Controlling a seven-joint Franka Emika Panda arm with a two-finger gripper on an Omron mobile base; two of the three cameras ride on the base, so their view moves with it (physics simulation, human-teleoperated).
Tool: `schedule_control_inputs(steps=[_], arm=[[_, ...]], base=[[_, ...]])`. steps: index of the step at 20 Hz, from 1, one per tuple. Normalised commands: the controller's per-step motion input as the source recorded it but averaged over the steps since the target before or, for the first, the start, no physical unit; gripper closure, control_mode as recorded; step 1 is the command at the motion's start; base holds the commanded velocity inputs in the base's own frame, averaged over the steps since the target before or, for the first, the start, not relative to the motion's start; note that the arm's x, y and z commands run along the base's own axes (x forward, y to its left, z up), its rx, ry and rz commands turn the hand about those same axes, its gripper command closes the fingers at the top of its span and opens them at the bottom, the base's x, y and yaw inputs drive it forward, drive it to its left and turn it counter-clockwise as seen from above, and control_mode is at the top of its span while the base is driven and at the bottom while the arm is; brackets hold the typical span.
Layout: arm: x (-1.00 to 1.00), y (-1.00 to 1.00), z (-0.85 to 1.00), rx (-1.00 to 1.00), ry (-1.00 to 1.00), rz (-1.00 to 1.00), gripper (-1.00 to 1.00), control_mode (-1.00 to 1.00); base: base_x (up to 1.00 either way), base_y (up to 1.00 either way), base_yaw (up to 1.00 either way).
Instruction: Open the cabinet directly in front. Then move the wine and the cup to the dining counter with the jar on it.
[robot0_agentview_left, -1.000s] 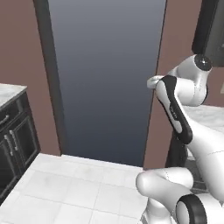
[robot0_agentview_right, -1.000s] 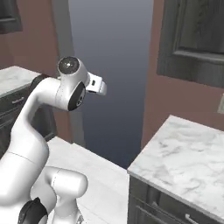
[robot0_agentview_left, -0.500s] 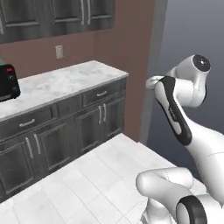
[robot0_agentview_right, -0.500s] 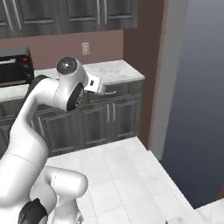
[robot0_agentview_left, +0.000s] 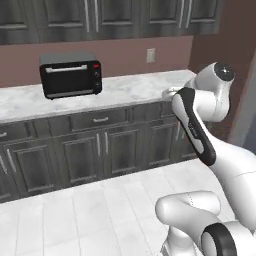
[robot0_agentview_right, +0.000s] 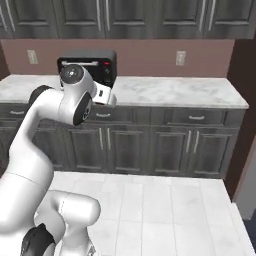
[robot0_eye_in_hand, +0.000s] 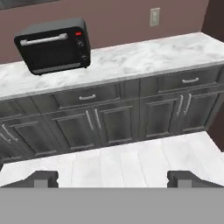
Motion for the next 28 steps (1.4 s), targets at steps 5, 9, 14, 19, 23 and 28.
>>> schedule_control_inputs(steps=[5,9,14,19,23,28], arm=[[0.0,0.0,0.0,0.0,0.0,0.0,-1.0,1.0],[0.0,0.0,0.0,0.0,0.0,0.0,-1.0,1.0],[0.0,0.0,0.0,0.0,0.0,0.0,-1.0,1.0],[0.0,0.0,0.0,0.0,0.0,0.0,-1.0,1.0],[0.0,0.0,0.0,0.0,0.0,0.0,-1.0,1.0],[0.0,0.0,0.0,0.0,0.0,0.0,-1.0,1.0]], base=[[0.0,0.0,0.56],[-0.07,-0.03,0.14],[-0.94,-0.5,0.04],[-0.69,-0.1,-0.04],[-0.18,0.11,-0.73],[-0.07,0.34,-0.94]])
